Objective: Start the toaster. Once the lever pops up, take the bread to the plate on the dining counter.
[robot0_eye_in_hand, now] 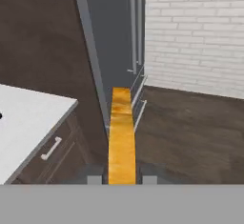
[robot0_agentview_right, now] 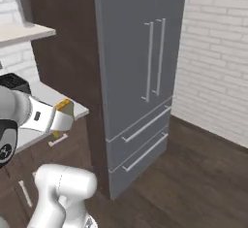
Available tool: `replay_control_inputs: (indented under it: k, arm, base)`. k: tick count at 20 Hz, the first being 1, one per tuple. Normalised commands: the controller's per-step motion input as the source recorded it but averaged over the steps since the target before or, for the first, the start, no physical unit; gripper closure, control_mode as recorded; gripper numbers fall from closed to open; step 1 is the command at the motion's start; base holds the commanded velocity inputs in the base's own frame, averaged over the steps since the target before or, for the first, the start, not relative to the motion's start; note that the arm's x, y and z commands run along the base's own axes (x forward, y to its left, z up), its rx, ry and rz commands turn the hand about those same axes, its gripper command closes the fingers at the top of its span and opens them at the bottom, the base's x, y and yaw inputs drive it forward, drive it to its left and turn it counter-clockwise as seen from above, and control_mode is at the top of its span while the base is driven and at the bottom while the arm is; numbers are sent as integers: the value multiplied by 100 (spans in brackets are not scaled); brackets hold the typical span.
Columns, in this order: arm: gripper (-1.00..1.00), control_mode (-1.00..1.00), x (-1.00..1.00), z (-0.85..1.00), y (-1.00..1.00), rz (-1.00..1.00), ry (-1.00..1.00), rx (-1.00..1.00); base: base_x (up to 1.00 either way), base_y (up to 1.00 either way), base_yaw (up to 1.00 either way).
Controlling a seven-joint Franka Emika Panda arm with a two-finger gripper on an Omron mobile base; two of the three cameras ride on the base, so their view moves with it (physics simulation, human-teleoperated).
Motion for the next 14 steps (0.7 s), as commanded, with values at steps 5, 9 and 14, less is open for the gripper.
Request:
replay_control_inputs:
  k: [5, 9, 14]
  arm:
    - [100, 100, 0, 0, 0, 0, 0, 0]
    - [100, 100, 0, 0, 0, 0, 0, 0]
    - [100, 100, 0, 0, 0, 0, 0, 0]
  base:
    - [0, -12, -91]
    - [18, -50, -82]
    - [74, -55, -58]
